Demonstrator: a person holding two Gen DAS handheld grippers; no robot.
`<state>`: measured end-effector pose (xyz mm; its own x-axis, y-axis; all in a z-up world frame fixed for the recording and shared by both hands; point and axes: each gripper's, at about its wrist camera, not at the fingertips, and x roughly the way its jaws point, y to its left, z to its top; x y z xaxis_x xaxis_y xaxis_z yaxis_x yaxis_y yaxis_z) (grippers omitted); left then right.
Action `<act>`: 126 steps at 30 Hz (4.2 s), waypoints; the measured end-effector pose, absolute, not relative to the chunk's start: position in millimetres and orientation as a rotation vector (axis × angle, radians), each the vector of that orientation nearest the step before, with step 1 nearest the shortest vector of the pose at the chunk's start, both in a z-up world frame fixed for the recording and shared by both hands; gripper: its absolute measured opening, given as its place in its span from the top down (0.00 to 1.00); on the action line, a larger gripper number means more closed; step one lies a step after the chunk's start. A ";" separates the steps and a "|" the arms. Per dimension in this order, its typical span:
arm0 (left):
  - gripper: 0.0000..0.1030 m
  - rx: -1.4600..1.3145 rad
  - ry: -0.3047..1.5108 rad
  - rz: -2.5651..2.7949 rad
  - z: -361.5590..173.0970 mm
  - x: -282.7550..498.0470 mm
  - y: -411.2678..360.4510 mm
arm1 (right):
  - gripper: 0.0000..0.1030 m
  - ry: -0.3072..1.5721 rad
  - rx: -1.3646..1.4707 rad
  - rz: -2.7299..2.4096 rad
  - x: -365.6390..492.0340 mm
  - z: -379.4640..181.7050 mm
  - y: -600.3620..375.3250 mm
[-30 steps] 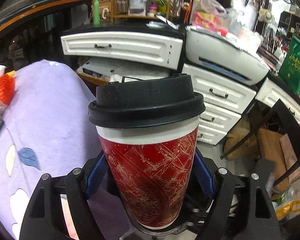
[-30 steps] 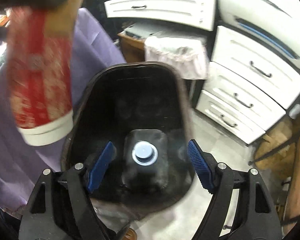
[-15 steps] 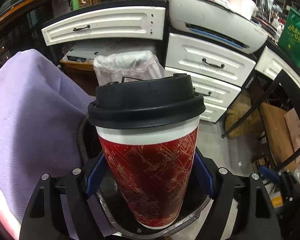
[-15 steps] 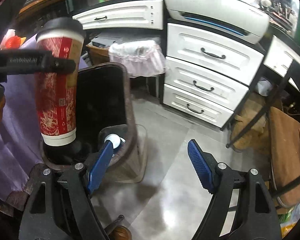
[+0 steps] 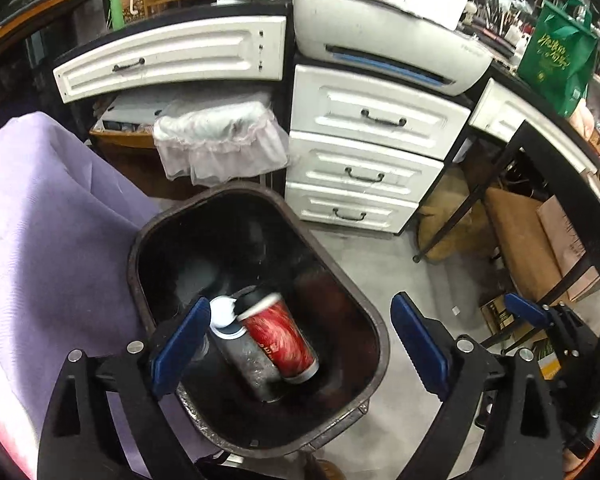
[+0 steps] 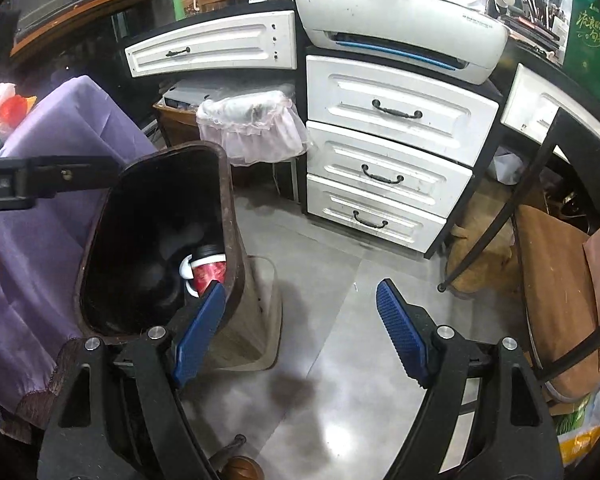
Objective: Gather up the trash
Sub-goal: 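Open the right tool over the bin while the left tool drops the red cup, then move both tools back over the table toward the white mask, then grasp the white mask with the left tool while the right tool grasps the plastic bag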
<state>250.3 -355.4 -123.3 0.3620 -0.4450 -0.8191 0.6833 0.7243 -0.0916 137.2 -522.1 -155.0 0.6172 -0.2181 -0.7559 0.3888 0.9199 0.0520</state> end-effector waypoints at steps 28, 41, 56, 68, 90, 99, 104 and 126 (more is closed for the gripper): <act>0.09 0.292 0.668 -0.436 -25.2 247.9 -125.7 | 0.24 0.642 0.064 0.096 203.6 -42.9 -372.2; 0.32 0.172 0.753 -0.067 -34.1 300.3 26.8 | 0.24 0.588 -0.070 0.355 244.0 -8.6 -238.1; 0.43 0.047 0.876 -0.036 -54.6 400.6 94.9 | 0.24 0.602 -0.145 0.435 284.0 -3.0 -180.7; 0.99 -0.013 0.911 -0.082 -65.3 433.2 100.7 | 0.24 0.576 -0.201 0.507 322.1 7.6 -143.6; 0.40 -0.029 0.804 -0.156 -40.6 400.0 107.3 | 0.24 0.681 -0.080 0.485 393.4 -1.9 -131.2; 0.26 0.150 0.841 -0.162 -56.0 387.1 66.2 | 0.24 0.704 -0.064 0.478 393.1 -8.4 -137.0; 0.44 0.210 0.869 -0.095 -74.6 384.0 58.6 | 0.24 0.709 -0.061 0.477 392.9 -12.2 -137.3; 0.96 -0.084 0.665 -0.062 -6.3 327.9 113.0 | 0.19 0.631 -0.123 0.514 391.7 1.6 -116.2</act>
<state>327.9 113.0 -6.3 0.7855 -0.0843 -0.6131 0.0307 0.9948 -0.0975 391.7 -116.2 1.6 0.6873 0.4213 -0.5918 -0.4943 0.8682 0.0439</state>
